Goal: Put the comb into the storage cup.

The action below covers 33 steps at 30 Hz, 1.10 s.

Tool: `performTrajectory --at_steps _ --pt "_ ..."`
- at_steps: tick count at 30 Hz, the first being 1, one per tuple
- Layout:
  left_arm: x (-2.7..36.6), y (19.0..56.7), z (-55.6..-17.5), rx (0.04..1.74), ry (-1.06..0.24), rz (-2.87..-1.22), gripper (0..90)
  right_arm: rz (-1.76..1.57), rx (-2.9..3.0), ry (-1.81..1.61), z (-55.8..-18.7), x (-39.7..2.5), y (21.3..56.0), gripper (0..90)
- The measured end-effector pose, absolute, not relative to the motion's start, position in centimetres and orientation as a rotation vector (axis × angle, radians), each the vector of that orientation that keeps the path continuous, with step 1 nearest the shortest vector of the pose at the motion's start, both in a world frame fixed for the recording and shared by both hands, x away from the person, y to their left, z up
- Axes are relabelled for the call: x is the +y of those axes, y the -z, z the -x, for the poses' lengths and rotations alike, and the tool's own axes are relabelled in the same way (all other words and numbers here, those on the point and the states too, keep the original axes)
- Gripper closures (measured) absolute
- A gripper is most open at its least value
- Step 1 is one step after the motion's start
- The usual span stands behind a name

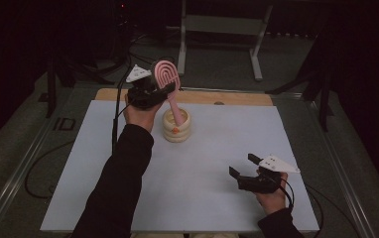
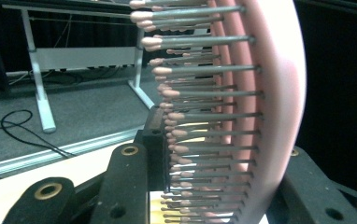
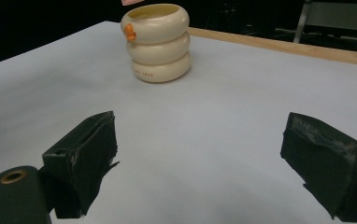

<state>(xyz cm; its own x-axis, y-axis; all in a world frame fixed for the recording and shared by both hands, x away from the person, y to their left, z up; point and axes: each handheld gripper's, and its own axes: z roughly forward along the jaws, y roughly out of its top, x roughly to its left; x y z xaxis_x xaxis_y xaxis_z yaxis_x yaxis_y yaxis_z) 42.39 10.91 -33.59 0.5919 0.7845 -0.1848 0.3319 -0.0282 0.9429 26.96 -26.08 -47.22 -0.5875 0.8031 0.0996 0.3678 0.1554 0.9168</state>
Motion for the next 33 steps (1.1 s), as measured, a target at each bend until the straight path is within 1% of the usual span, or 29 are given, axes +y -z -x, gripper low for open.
performTrajectory --at_steps 16,33 --pt "10.4 34.5 -43.4 0.987 -0.514 -1.614 64.9 -1.117 2.024 -1.42 -27.0 -26.2 47.2 10.5" --pt "9.9 35.4 -44.0 0.998 -0.524 -1.625 64.8 -1.114 2.024 -1.427 -27.0 -26.1 47.2 10.6"
